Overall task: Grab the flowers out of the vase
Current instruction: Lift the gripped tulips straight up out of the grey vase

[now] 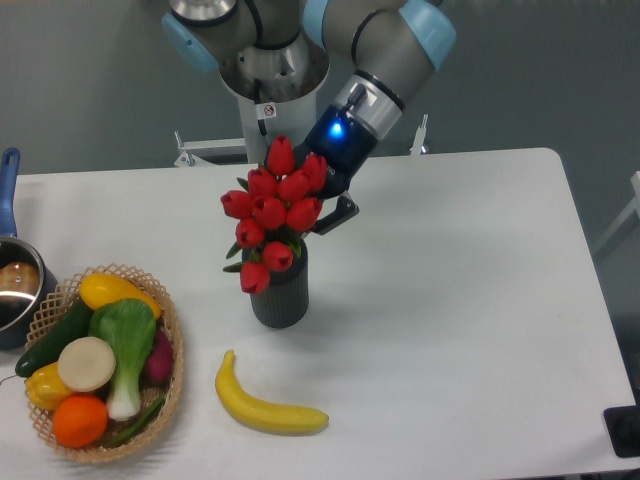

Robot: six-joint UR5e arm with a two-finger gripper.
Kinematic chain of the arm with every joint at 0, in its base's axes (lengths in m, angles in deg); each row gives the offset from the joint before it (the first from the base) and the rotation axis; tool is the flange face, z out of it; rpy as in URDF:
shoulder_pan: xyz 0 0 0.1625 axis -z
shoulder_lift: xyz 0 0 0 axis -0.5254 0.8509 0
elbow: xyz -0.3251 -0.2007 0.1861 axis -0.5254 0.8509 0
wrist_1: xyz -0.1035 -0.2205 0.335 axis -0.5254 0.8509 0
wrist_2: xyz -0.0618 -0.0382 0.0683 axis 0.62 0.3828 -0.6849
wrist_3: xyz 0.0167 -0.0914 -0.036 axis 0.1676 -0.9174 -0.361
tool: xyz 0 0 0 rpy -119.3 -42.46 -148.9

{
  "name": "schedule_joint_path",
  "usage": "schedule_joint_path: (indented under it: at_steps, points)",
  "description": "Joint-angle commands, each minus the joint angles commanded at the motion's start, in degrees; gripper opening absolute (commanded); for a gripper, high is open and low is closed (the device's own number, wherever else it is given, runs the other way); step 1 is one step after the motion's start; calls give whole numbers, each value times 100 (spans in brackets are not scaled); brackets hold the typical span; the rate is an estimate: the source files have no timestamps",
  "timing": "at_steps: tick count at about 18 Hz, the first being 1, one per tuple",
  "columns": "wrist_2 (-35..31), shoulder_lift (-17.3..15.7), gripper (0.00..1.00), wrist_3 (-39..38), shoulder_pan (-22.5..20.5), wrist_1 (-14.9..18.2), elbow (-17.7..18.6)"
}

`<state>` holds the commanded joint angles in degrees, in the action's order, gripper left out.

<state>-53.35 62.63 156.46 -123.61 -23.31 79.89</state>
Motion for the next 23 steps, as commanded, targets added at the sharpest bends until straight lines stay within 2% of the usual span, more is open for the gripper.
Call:
schedule_joint_path:
  at_steps: [5, 10, 17, 20, 23]
  points:
    - [132, 0, 43, -615, -35, -9, -396]
    - [352, 0, 43, -1055, -281, -9, -694]
    - [677, 96, 43, -1266, -676, 0, -1222]
    - [677, 298, 43, -1223, -782, -35, -1363]
    - [669, 605, 43, -1205, -966, -62, -1670]
